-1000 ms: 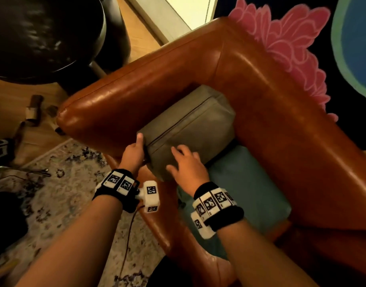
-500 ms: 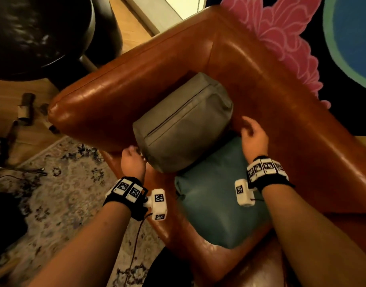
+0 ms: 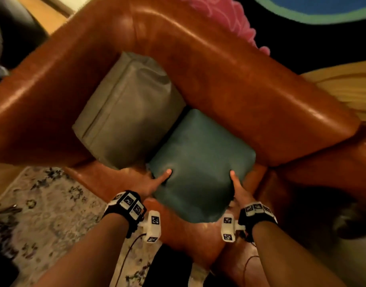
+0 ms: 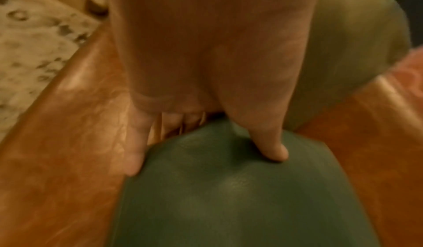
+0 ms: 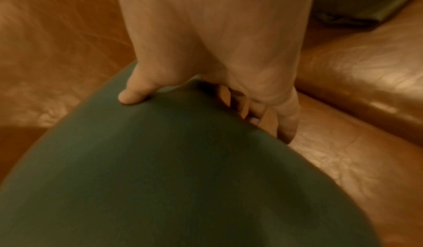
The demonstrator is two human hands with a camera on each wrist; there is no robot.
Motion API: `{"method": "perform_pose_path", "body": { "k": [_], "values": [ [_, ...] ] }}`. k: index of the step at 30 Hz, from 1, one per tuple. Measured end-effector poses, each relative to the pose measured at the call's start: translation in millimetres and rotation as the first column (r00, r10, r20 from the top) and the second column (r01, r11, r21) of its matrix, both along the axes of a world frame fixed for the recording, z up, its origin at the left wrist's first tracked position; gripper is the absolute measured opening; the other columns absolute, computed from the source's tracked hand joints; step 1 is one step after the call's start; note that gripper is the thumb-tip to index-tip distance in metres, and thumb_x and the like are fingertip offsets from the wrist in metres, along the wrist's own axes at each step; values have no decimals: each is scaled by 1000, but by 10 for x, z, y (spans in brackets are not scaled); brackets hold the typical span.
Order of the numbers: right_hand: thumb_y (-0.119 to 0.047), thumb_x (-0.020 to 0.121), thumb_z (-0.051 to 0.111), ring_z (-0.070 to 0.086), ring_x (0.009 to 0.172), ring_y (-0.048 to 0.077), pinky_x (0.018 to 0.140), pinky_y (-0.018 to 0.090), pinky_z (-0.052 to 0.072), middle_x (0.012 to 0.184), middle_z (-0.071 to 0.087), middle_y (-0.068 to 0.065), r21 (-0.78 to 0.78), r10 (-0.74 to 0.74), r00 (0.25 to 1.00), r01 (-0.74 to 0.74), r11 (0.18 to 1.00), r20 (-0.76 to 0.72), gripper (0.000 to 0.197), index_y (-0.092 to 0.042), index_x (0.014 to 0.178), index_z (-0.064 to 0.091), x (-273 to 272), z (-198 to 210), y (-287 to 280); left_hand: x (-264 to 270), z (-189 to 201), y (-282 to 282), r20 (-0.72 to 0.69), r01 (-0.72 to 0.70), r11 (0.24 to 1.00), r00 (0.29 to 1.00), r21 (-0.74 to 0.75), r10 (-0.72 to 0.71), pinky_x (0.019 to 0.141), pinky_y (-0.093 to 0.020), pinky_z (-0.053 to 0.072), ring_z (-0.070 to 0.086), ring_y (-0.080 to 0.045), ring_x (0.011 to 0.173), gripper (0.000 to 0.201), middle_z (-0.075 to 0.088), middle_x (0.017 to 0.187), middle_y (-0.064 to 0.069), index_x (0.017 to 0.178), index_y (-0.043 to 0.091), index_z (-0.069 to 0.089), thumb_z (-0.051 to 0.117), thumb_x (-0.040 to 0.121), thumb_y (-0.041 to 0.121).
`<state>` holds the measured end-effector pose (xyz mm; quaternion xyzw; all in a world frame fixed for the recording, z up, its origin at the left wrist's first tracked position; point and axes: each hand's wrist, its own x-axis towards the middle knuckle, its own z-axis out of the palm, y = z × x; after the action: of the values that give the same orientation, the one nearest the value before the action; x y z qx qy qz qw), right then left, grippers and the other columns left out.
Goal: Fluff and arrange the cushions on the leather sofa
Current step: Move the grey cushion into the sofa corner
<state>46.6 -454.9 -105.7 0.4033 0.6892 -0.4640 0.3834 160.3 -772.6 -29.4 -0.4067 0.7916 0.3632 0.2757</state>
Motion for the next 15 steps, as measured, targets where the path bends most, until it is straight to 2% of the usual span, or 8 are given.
{"method": "perform_pose_path", "body": {
  "k": [2,4,5,7,9,10,13,15],
  "values": [
    [-92,44,71,61,123,19,105,47,49,133,63,-11,81,104,978,-90,993,-183,103,-43,133,53,-158,-580,426,-45,-67,180,76,-254,871,967,421,245,85,-46,60,70,-21,102,96,71,119,1,131,26,59,61,59,91],
    [-87,62,66,57,129,20,112,42,43,136,62,-7,128,201,934,-170,977,-294,97,-29,139,55,-289,-262,380,-59,-91,379,84,-265,724,957,637,277,87,-41,61,64,-21,119,96,62,136,4,143,30,47,72,63,79],
    [-74,77,64,57,128,24,113,40,41,135,63,1,138,229,912,-193,971,-340,82,-18,136,59,-320,146,206,-51,-68,461,-32,-153,761,974,630,223,92,-34,59,58,-19,128,96,56,142,8,146,31,44,71,67,77],
    [-45,99,55,53,129,33,113,35,36,132,61,18,220,354,832,-285,933,-426,53,-2,130,61,-384,885,5,7,-115,589,-355,144,940,935,309,-26,115,-35,41,35,-10,146,95,39,155,15,155,35,26,68,77,71],
    [-36,104,46,49,126,40,111,41,35,126,57,25,393,537,694,-377,839,-479,44,-1,126,62,-451,1183,29,82,-183,815,-496,293,952,842,90,-212,126,-38,11,12,-10,154,101,17,167,7,159,33,6,69,84,58],
    [-38,104,45,48,123,40,108,47,37,122,55,22,492,643,607,-426,759,-467,43,-6,127,63,-470,1317,-2,96,-193,977,-438,408,912,829,51,-346,126,-38,6,8,-15,155,93,12,168,0,159,31,6,64,90,54],
    [-45,102,43,45,110,30,92,51,40,114,51,6,741,855,318,-429,516,-410,43,-29,139,57,-458,1527,-195,-17,-185,1295,-223,687,722,719,84,-658,119,-38,26,41,-24,140,48,45,154,-4,145,30,47,46,101,48],
    [-52,97,38,45,103,26,85,46,39,111,51,1,813,916,117,-426,396,-384,48,-39,141,53,-385,1577,-364,-282,-103,1260,-298,449,888,865,101,-403,102,-39,47,62,-30,119,31,65,131,-12,128,20,63,55,99,27]
  ]
}}
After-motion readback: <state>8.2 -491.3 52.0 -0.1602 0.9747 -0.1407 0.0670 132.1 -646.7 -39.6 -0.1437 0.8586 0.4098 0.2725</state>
